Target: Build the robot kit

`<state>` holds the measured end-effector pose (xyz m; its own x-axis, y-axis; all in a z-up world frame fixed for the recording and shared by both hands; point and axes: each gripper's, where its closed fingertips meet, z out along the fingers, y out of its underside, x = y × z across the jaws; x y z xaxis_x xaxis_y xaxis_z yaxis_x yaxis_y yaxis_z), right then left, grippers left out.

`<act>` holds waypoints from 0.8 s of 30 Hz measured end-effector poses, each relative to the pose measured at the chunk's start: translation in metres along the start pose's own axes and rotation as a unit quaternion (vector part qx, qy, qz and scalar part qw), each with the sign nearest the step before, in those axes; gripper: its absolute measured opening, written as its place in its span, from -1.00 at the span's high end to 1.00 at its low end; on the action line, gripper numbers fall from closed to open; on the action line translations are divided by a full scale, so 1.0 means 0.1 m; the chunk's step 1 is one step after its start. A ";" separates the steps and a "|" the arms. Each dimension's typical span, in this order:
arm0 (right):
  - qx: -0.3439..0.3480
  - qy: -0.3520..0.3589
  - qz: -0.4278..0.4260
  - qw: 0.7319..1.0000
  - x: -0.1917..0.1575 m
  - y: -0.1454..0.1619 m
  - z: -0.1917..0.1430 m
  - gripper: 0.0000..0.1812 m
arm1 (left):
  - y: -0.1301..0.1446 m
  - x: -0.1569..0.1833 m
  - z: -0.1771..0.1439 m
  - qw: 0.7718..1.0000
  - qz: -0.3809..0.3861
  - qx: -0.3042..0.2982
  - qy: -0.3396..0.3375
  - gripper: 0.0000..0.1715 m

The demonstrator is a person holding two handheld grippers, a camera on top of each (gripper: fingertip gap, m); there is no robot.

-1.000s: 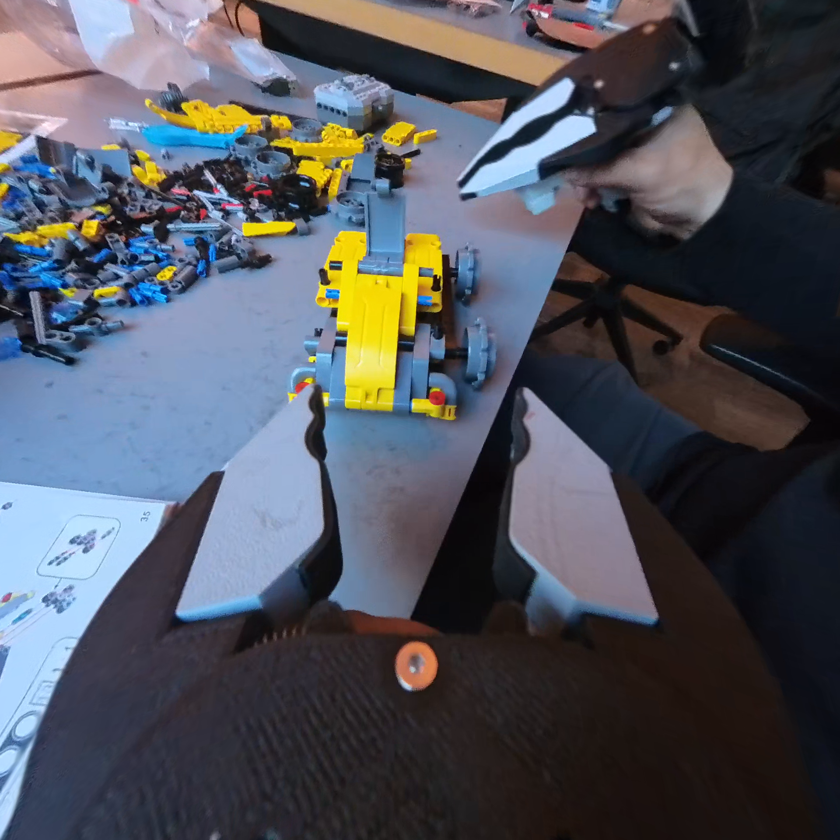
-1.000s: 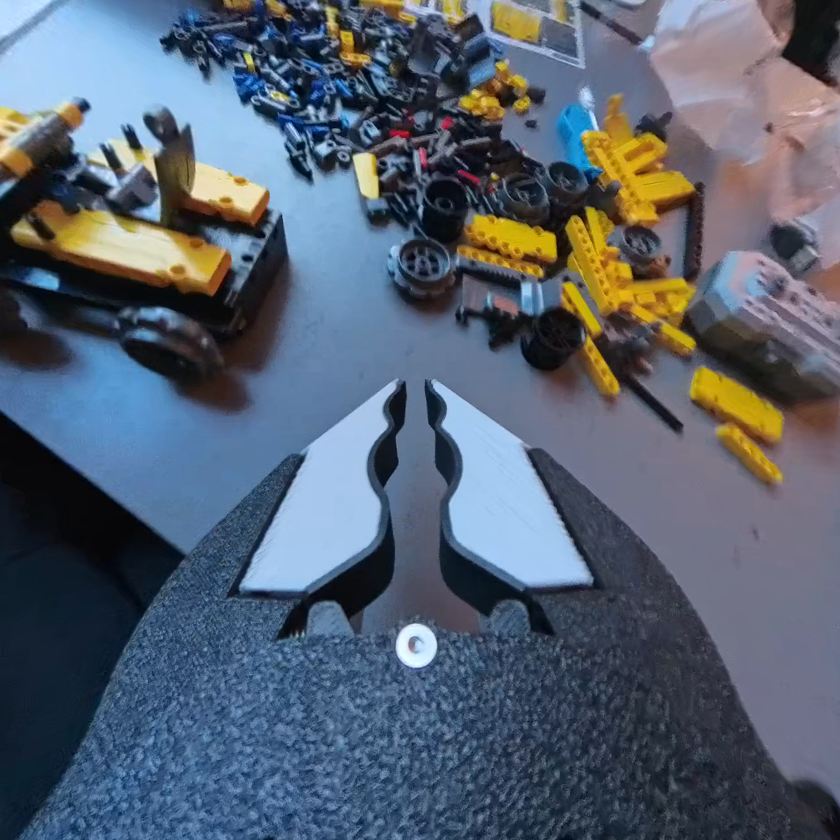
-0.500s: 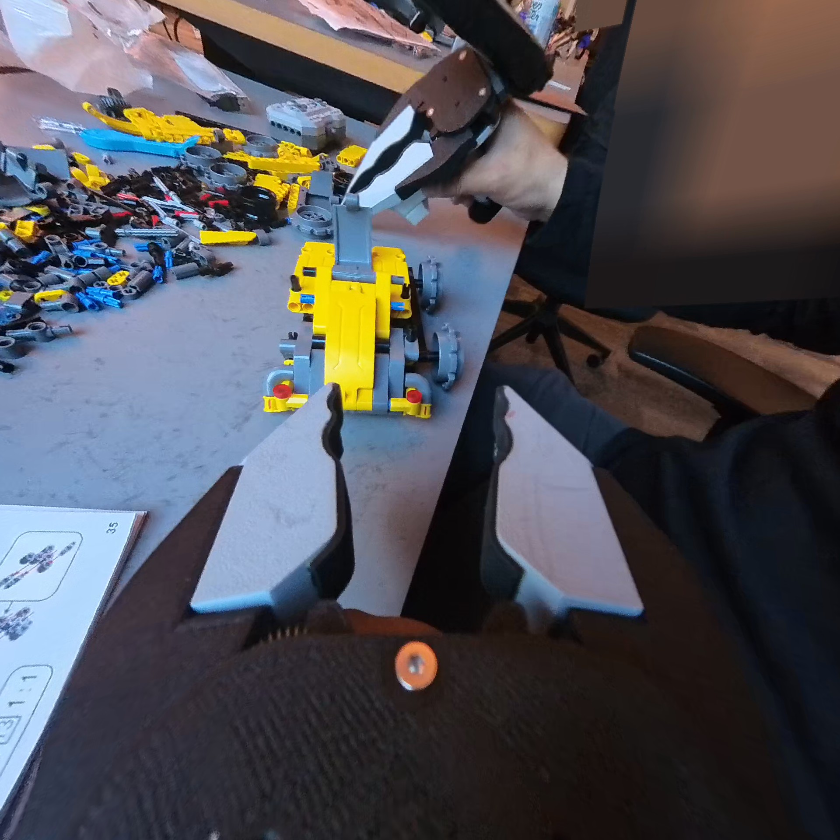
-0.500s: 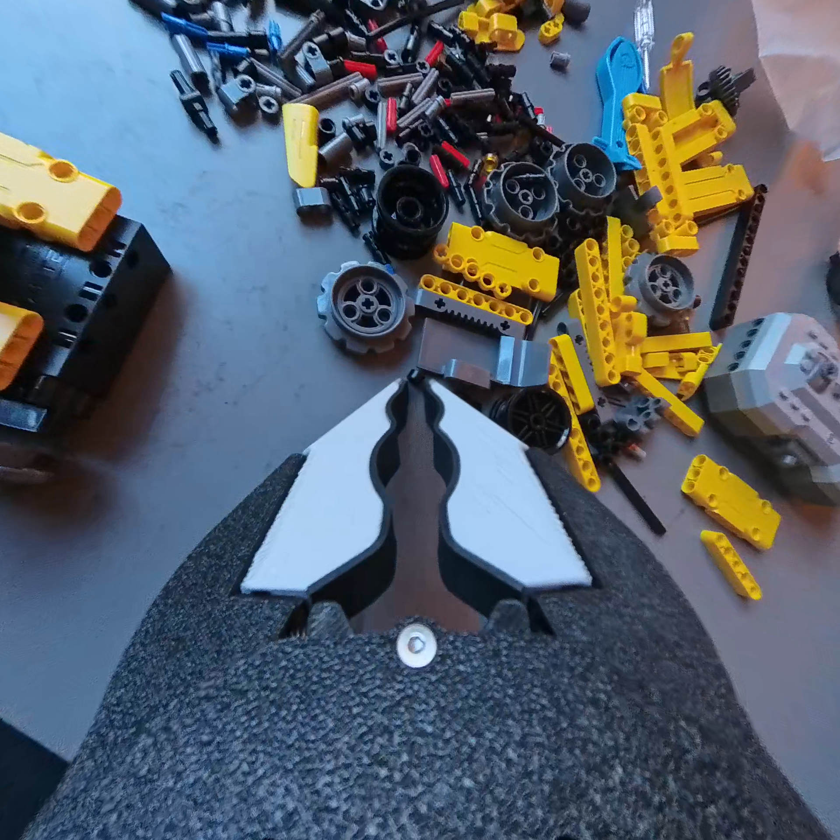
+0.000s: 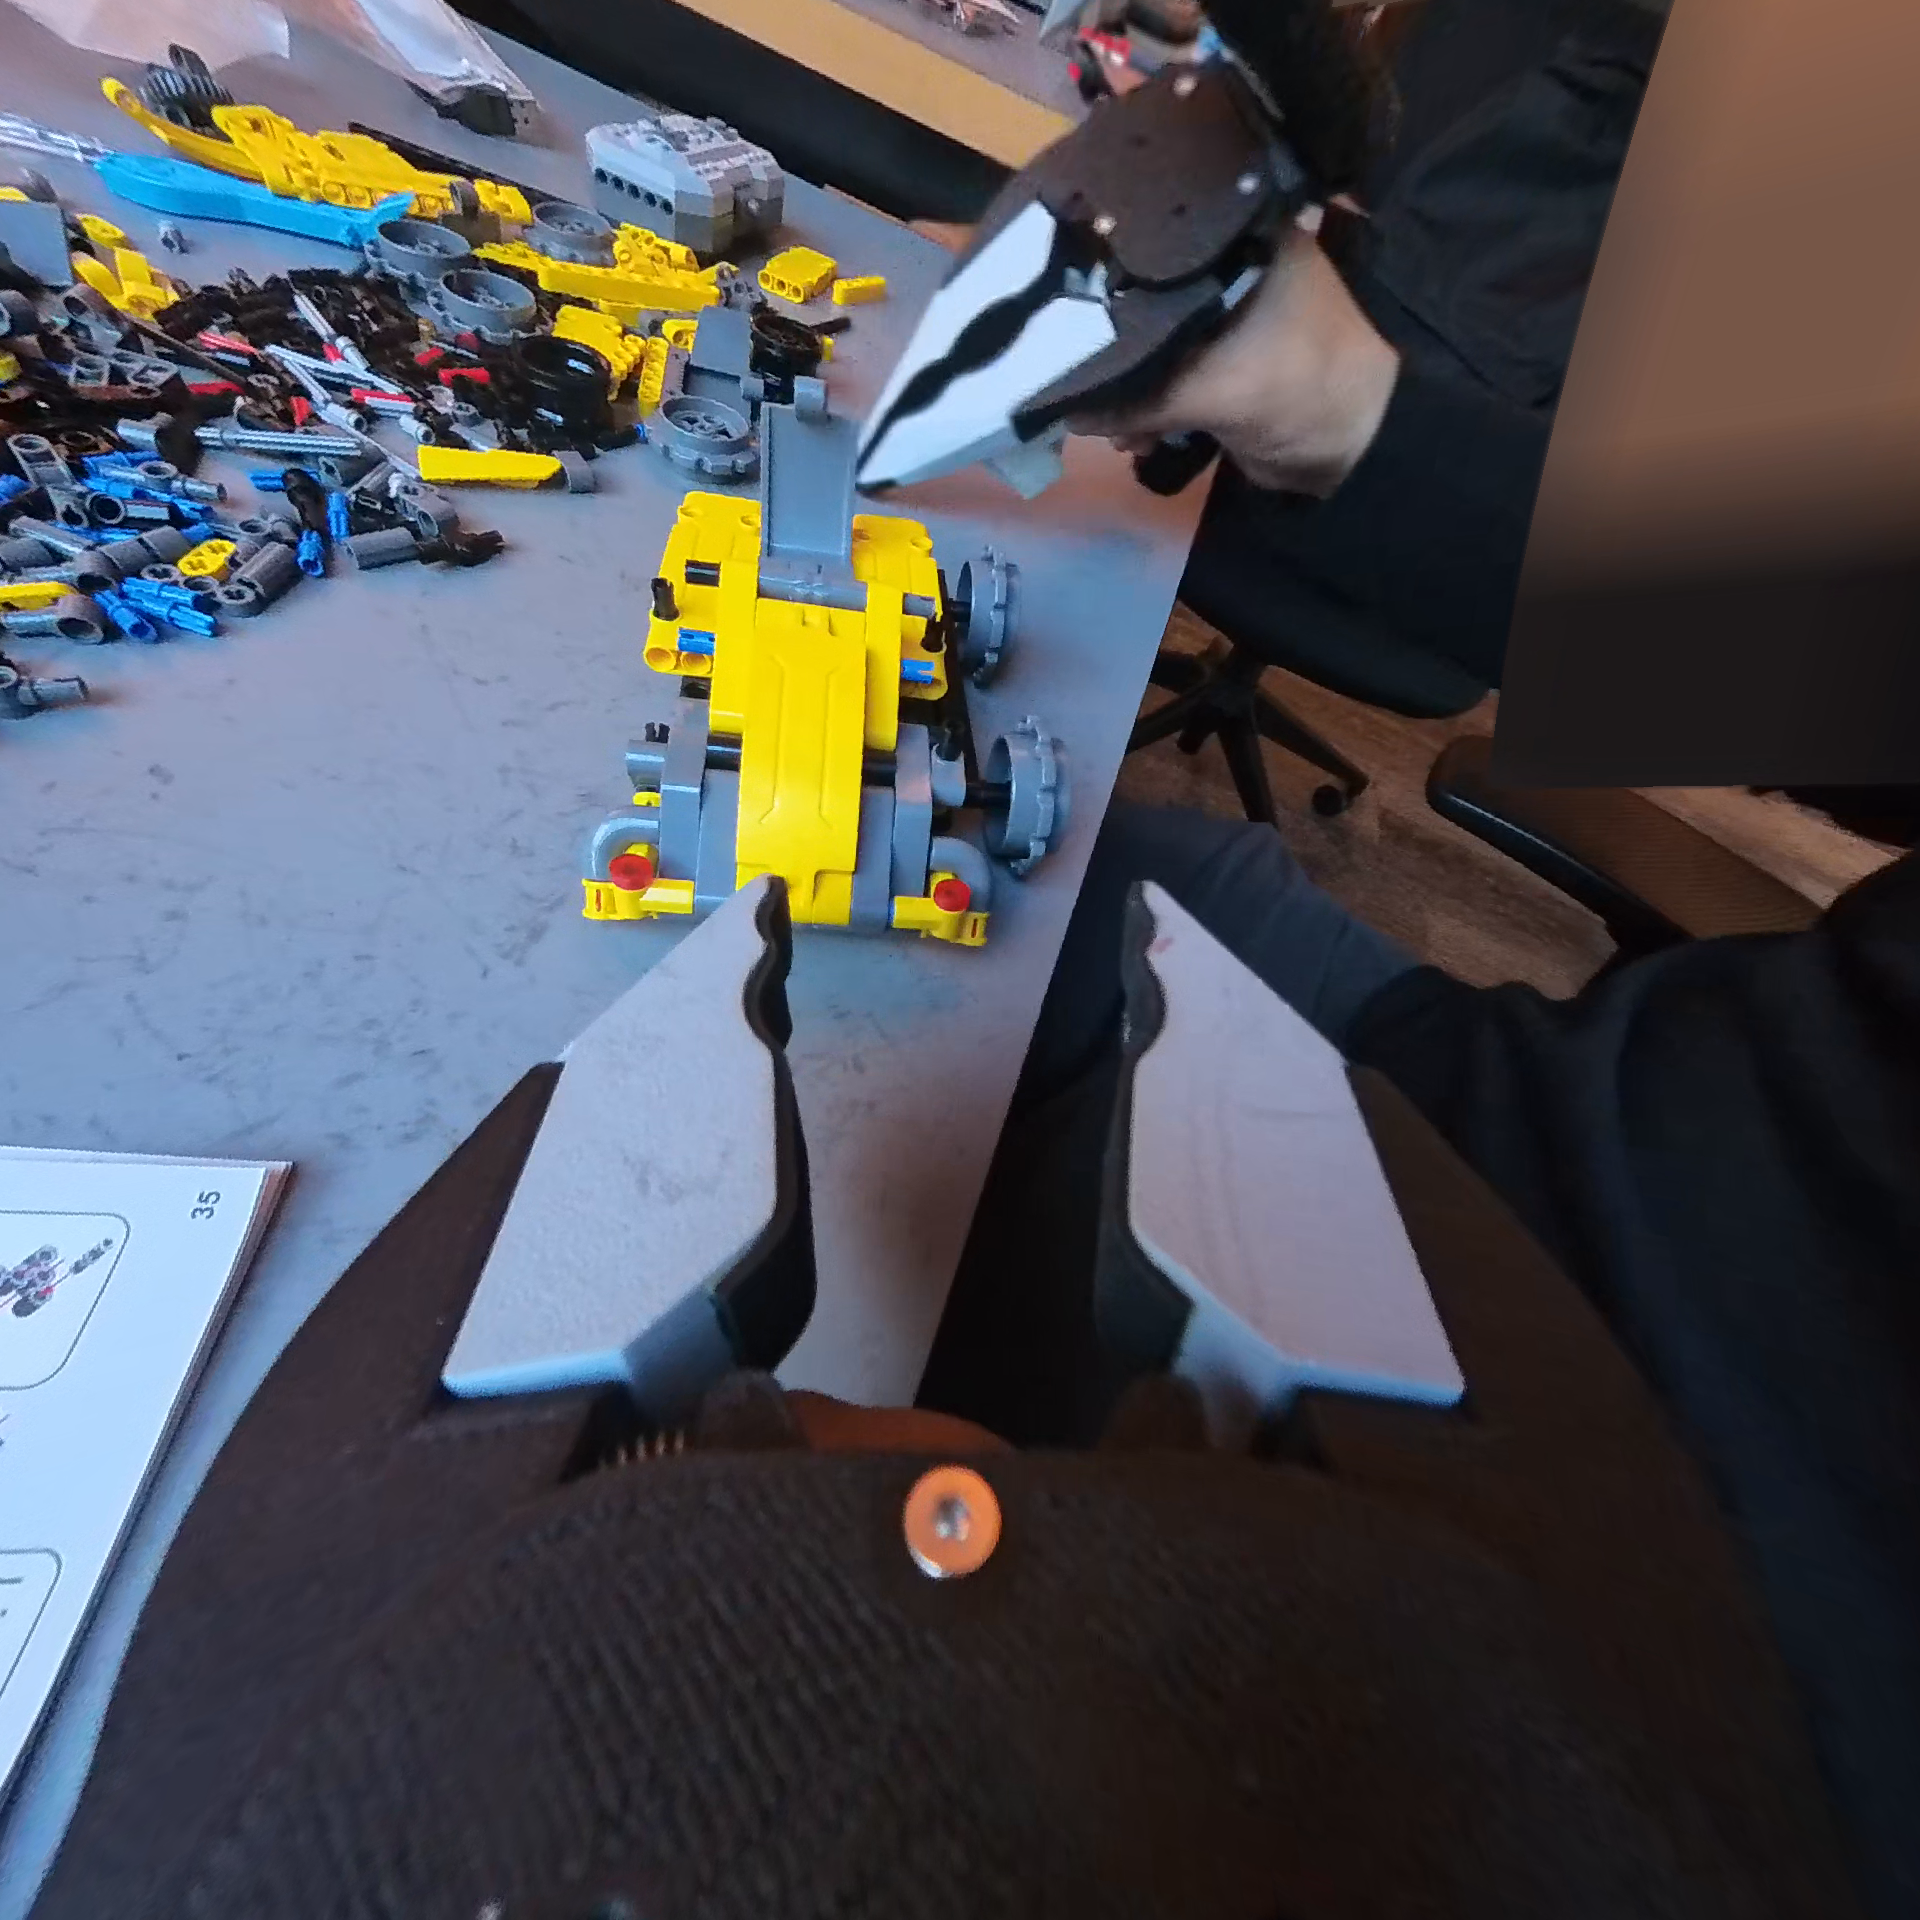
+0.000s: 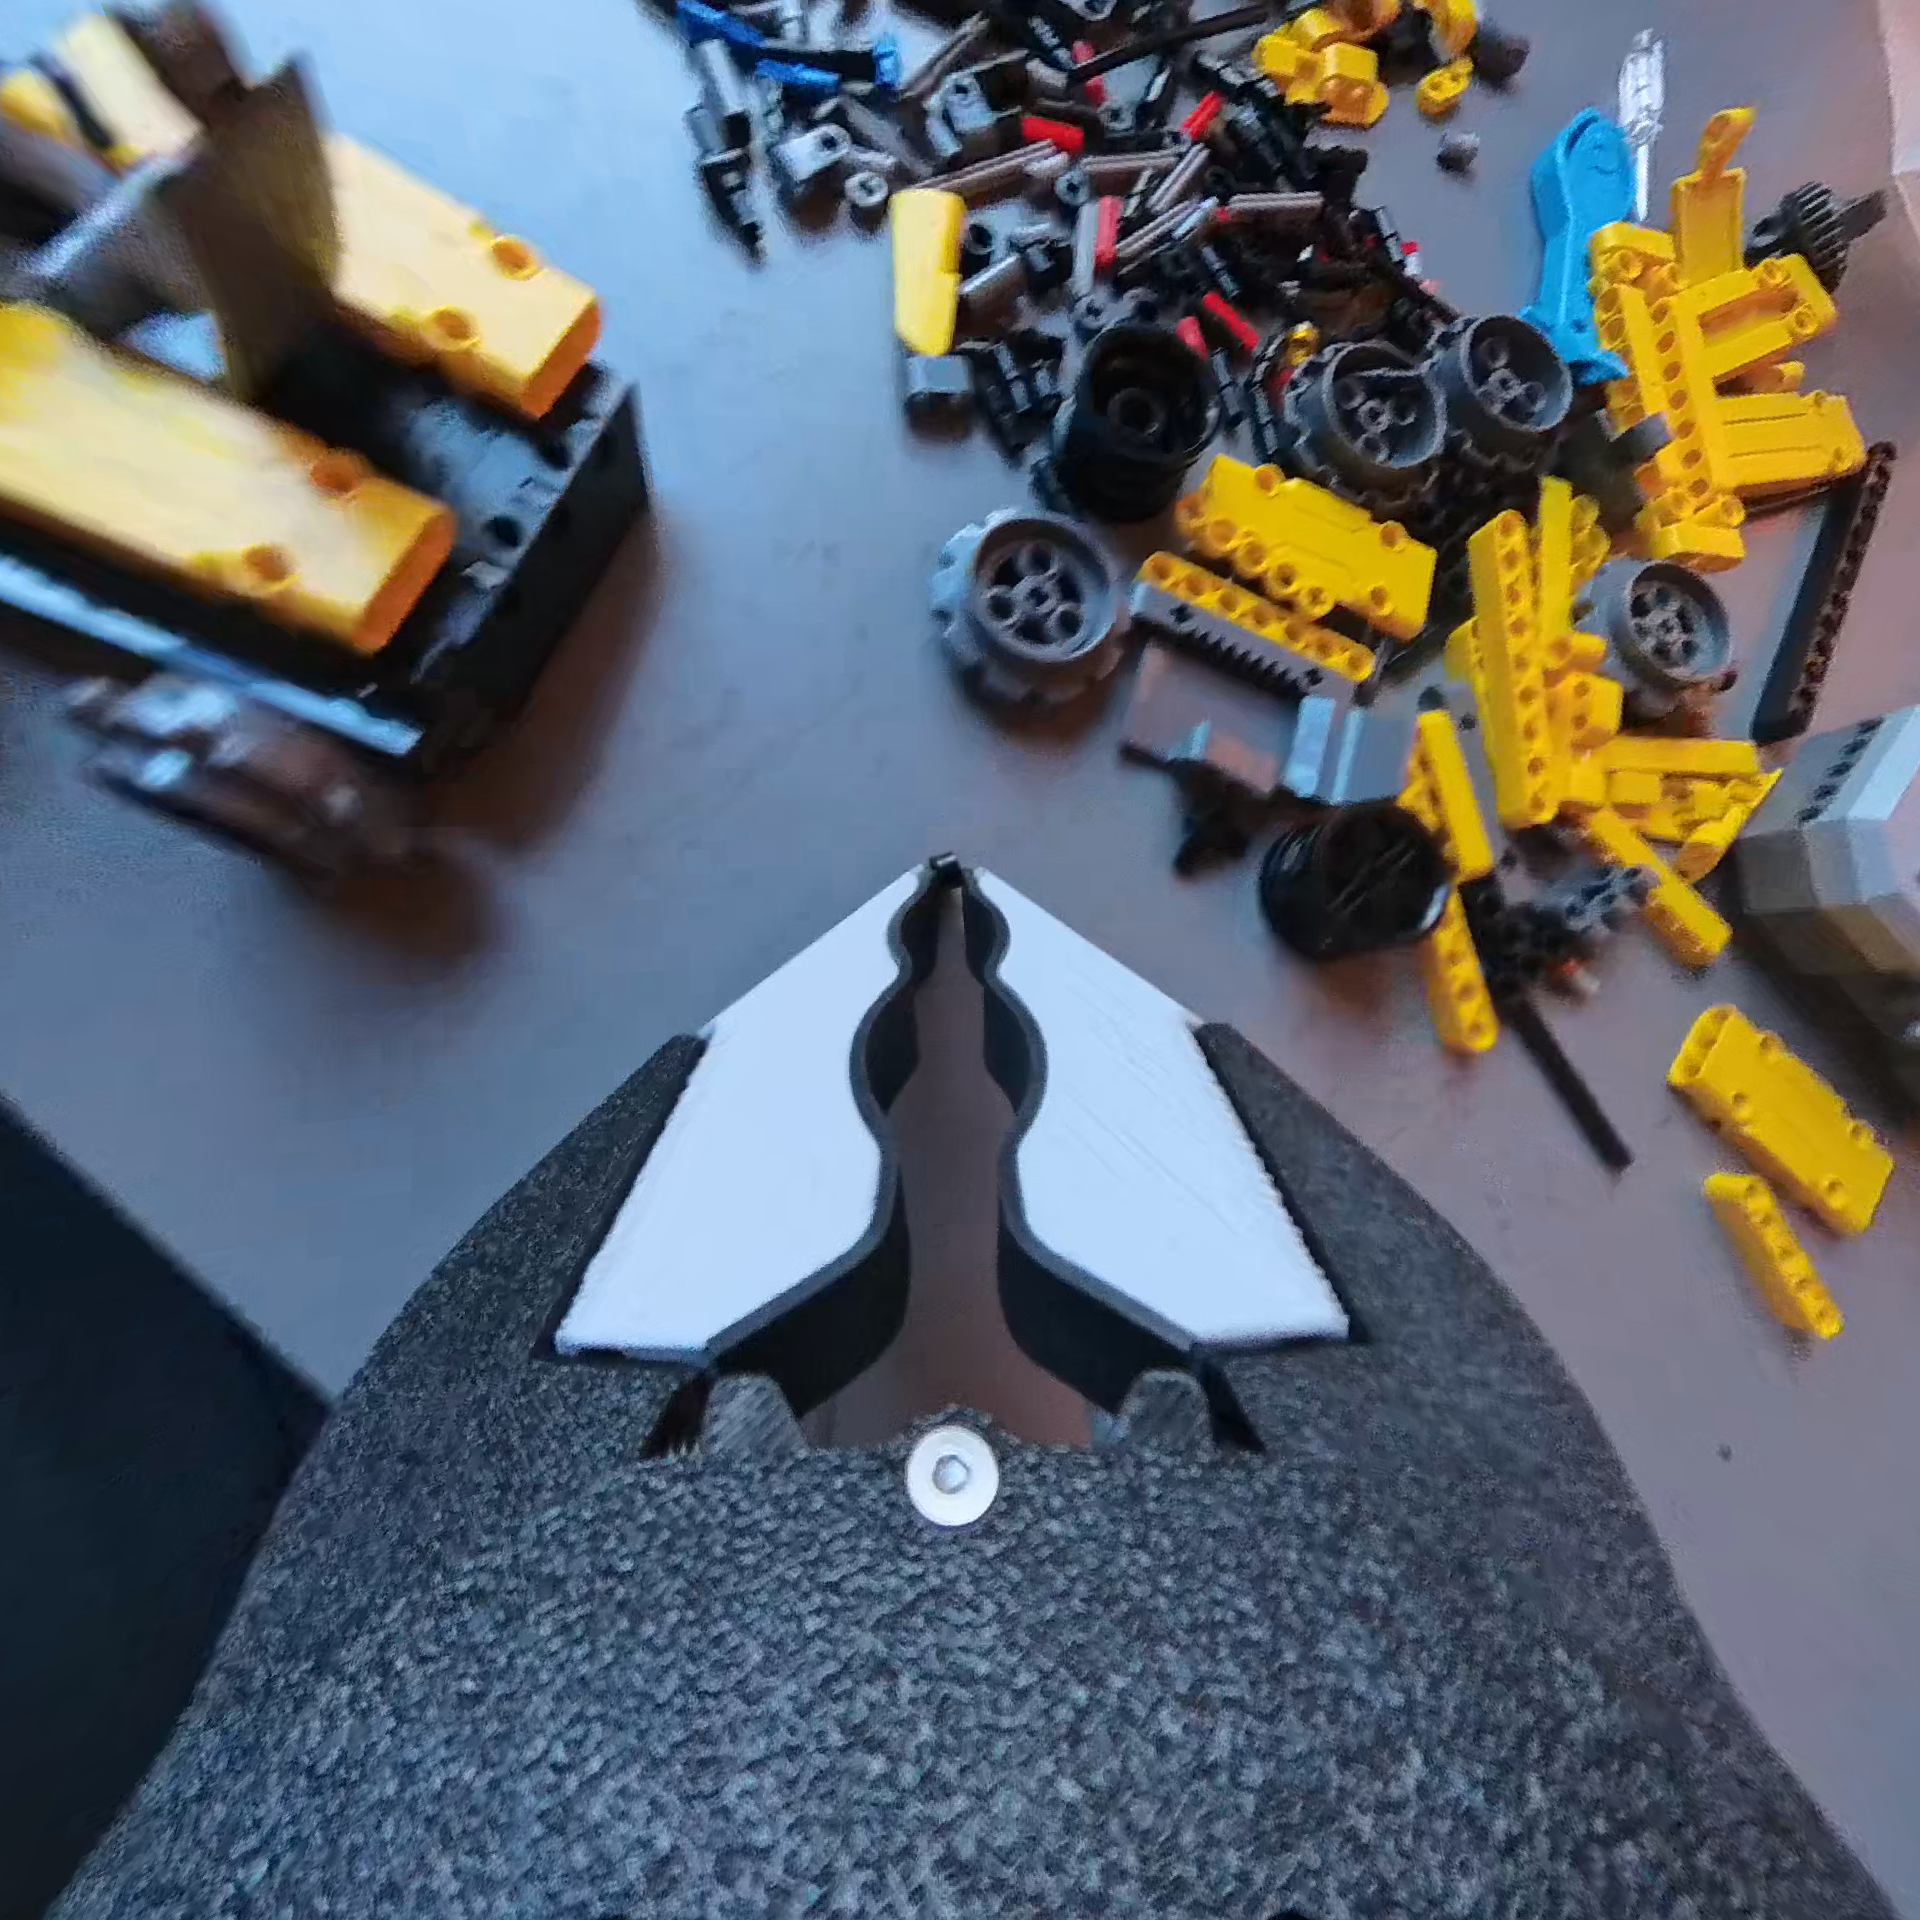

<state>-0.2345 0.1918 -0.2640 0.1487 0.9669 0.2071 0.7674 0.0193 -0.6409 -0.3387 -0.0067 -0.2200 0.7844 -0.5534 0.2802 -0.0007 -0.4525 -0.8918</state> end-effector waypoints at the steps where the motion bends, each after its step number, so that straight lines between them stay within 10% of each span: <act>1: -0.001 -0.003 0.001 1.000 -0.07 0.05 -0.06 0.96 | 0.01 0.00 0.00 1.000 0.002 -0.002 -0.001 0.29; 24: 0.045 -0.078 0.122 0.988 -0.31 0.25 -0.43 0.88 | 0.02 0.01 0.04 1.000 -0.017 -0.013 0.015 0.30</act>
<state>-0.1934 0.1516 -0.2547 0.2188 0.9729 -0.0746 0.6611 -0.2041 -0.7221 -0.3350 -0.0056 -0.2228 0.7656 -0.5581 0.3200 0.0089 -0.4883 -0.8726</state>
